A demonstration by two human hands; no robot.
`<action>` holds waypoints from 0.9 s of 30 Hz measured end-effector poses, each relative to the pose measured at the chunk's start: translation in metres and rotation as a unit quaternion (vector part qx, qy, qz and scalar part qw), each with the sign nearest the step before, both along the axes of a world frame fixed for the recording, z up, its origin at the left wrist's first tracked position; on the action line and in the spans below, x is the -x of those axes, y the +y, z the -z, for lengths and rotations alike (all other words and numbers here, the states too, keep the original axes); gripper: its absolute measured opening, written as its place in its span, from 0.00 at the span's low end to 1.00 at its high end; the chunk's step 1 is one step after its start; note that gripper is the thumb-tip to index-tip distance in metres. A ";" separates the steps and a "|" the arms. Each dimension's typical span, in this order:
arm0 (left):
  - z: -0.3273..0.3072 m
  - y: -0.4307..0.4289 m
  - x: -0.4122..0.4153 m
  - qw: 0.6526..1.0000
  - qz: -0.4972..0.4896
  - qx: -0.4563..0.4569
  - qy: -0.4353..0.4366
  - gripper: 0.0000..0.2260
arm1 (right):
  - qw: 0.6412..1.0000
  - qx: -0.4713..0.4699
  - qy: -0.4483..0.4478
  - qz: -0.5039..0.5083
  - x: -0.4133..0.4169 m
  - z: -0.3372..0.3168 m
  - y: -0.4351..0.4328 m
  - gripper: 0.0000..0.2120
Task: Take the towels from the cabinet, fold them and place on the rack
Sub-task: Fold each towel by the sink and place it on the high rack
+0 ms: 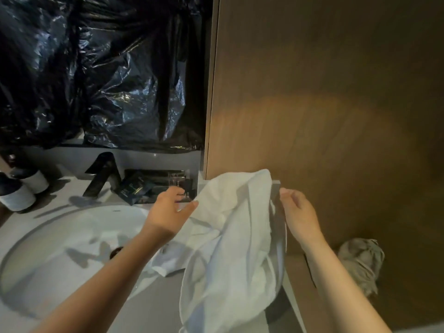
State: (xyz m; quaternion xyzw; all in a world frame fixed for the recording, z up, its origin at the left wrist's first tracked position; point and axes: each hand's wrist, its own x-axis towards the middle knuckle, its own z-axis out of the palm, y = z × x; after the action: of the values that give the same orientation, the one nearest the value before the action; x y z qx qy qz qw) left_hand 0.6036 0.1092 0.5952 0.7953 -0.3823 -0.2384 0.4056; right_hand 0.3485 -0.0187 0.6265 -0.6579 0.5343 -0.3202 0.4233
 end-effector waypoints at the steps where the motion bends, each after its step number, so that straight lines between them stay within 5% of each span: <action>1: 0.007 0.005 0.004 0.999 0.014 0.008 -0.032 0.20 | 1.000 -0.005 -0.005 0.002 0.008 0.011 0.009 0.10; 6: 0.026 0.022 0.025 0.990 0.034 0.076 -0.116 0.18 | 0.996 -0.079 0.027 -0.017 0.018 0.046 0.045 0.24; 14: 0.029 0.019 0.027 0.999 -0.040 0.016 -0.031 0.14 | 0.992 -0.125 0.008 -0.033 0.005 0.054 0.067 0.38; 22: 0.023 0.008 0.027 0.998 -0.025 0.055 0.034 0.05 | 0.992 -0.100 -0.058 -0.059 -0.010 0.049 0.054 0.16; 27: 0.026 0.001 0.023 0.999 -0.028 -0.019 0.023 0.12 | 0.992 -0.001 -0.104 -0.076 -0.011 0.011 0.047 0.05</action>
State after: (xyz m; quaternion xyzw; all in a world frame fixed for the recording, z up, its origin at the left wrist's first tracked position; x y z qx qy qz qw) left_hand 0.5802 0.1103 0.5696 0.8074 -0.3461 -0.2525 0.4056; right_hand 0.3594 0.0278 0.6153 -0.6595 0.4361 -0.3532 0.5000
